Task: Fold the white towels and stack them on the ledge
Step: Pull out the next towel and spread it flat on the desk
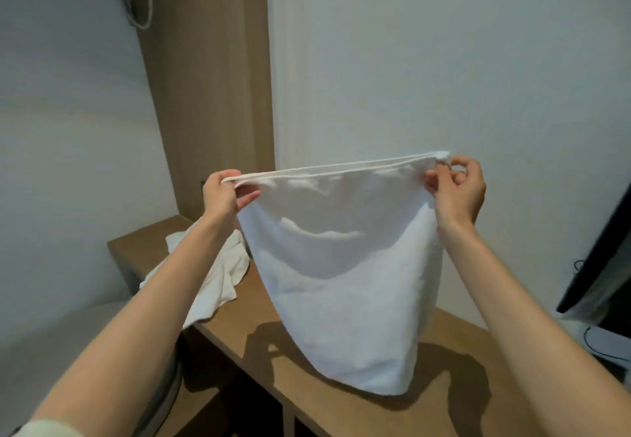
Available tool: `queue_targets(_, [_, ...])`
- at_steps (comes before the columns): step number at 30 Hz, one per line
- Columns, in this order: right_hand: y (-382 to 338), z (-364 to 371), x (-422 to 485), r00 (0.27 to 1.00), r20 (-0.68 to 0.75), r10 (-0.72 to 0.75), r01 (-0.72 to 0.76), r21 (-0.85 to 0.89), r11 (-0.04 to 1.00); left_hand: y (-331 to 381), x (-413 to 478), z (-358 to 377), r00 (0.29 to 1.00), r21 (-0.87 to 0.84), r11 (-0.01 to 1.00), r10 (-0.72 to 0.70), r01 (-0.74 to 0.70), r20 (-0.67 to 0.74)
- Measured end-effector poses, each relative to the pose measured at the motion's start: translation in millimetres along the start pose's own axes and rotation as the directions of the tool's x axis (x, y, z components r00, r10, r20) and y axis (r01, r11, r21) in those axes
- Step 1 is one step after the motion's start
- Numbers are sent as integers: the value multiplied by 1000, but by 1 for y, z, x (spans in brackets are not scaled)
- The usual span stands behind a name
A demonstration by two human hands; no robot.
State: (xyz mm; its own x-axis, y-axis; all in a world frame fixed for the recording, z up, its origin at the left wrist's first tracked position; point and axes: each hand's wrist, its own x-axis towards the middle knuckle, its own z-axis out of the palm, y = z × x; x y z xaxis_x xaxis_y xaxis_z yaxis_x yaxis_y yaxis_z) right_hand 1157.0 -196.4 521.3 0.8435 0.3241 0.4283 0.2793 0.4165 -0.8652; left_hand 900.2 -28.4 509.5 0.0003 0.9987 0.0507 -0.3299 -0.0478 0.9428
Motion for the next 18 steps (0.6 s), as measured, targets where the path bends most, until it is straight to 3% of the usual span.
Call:
queue_targets(3, [-30,8,-1,986,-84,-143,143,-9,990,48,-4,22,977,-139,967,204,-211,-65])
queue_targets(6, [-49,9,-9,938,-174,-299,273,-158,949,79,-13,26,892,-63,891,445,-450,-82])
queue_targets(10, [-55,-3,-34,857,-143,-495,430,-332,840,92,-22,0,779,49,795,604,-605,-170])
queue_targets(12, [-52,-6,-56,844,-135,-519,462,-305,832,87,-26,-17,758,84,782,621,-618,-199])
queue_targets(16, [-41,-13,-105,875,-135,-464,422,-256,870,62,-37,-48,818,20,861,490,-509,-302])
queue_targets(18, [-38,-16,-125,880,-144,-453,402,-284,871,50,-41,-64,805,42,873,465,-485,-370])
